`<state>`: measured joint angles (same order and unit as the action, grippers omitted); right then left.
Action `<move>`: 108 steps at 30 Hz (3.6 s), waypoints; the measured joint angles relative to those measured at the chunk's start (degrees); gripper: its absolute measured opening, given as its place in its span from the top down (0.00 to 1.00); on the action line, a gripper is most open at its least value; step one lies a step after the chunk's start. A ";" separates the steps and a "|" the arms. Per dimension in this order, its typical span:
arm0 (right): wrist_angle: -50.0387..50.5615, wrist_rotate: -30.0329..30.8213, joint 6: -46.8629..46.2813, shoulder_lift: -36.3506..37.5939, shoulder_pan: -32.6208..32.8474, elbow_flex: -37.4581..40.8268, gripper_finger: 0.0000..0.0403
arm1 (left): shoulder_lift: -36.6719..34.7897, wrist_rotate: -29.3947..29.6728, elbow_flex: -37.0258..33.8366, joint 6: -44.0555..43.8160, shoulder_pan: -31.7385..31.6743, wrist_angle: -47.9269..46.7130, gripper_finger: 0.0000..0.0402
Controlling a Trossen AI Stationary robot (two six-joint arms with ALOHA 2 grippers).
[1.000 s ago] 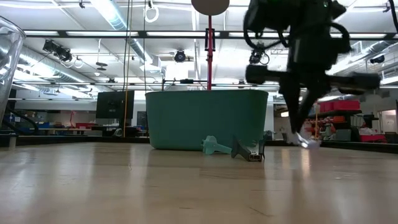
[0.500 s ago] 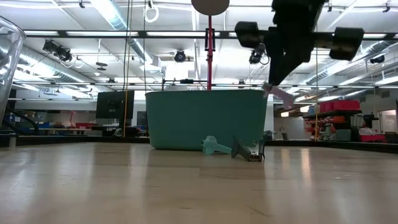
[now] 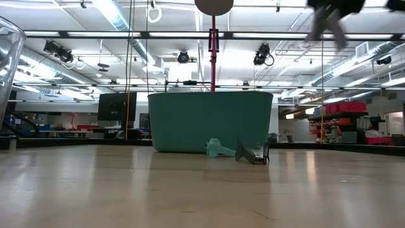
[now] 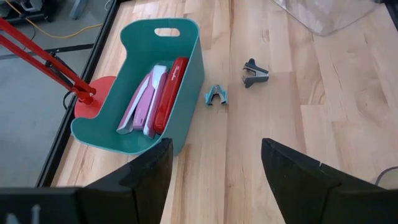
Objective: Pick and place Stapler, Stapler remover, tape
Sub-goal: Put the purple staple remover in the right transparent bin, then put the black staple remover in the right transparent bin
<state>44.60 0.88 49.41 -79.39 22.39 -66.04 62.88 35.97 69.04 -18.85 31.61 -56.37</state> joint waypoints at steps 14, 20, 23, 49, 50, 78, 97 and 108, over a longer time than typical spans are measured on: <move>1.02 -0.34 -12.65 2.35 15.62 0.00 1.00 | 0.00 0.00 0.00 0.00 0.00 -0.01 0.38; 4.45 -2.31 -20.78 2.35 20.65 0.01 1.00 | 0.00 0.00 0.00 0.02 0.01 0.00 0.38; 4.92 -2.42 -23.24 2.35 21.93 0.11 1.00 | 0.01 0.00 0.00 0.07 0.01 0.00 0.38; 7.02 -4.86 -34.43 1.35 22.04 0.22 0.89 | -0.01 0.00 0.00 0.11 0.00 -0.01 0.38; 7.02 -4.86 -34.89 1.35 22.04 0.22 0.88 | 0.01 0.00 0.00 0.11 0.01 -0.01 0.38; 1.85 4.59 -30.75 1.20 6.12 0.22 0.57 | 0.00 0.00 0.00 0.11 0.01 0.01 0.38; -0.99 6.00 -13.99 -6.69 -4.67 0.22 0.57 | 0.00 0.00 0.00 0.02 -0.01 0.20 0.38; -4.71 6.05 -7.86 -12.99 -7.12 0.22 0.57 | -0.01 0.00 0.00 0.09 0.01 -0.08 0.38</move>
<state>39.89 6.93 41.55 -92.38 15.27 -65.82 62.87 35.97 69.04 -18.76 31.62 -56.45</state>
